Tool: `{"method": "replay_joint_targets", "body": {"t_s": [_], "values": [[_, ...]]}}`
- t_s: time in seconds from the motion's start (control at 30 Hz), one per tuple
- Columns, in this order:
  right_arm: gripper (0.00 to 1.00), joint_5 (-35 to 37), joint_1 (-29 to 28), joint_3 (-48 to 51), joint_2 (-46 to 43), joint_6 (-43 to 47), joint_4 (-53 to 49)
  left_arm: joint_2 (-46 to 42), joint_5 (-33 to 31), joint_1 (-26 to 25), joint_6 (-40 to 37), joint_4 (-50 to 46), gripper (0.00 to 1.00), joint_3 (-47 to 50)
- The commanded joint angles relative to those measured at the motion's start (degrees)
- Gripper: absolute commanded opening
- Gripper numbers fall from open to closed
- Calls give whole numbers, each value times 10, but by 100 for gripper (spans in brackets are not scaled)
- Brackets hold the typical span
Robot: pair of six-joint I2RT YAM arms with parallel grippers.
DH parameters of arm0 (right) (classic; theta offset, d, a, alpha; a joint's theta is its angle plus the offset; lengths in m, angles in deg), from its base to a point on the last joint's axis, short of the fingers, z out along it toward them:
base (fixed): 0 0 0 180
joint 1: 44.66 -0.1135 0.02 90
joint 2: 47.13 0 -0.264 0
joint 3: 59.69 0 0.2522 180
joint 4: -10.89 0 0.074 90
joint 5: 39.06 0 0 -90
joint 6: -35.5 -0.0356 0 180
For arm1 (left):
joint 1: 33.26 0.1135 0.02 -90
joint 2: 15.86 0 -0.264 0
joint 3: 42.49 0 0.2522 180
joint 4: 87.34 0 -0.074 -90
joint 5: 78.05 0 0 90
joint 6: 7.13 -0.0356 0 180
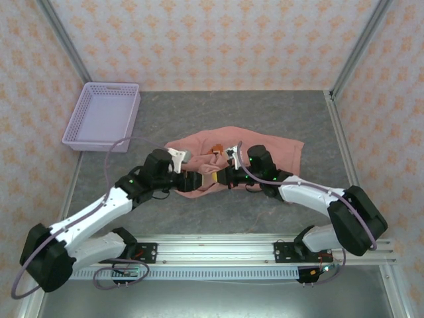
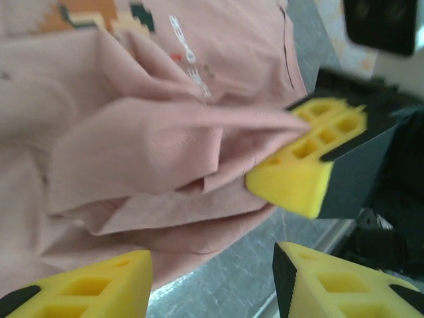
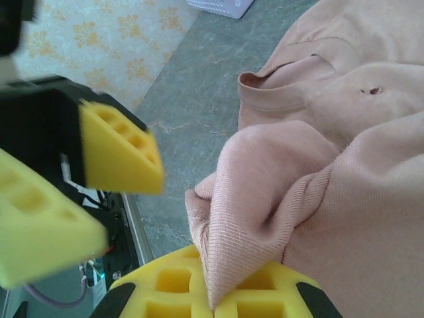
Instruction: Fold the inside-out t-shirt
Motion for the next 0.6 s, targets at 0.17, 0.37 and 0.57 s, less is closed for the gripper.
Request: {"method": "replay_joint_targets", "body": {"t_s": [0.17,0.37,0.57], "values": [[0,-15,4,-14,-18,29,-21,103,66,0,-39,80,51,-45],[0,-8,6,-7,-24,42,-34,116,56,7,-54,64,39,-64],[0,-9,6,-6,-22,45,-34,124,45,15,-62,55,39,-72]]}}
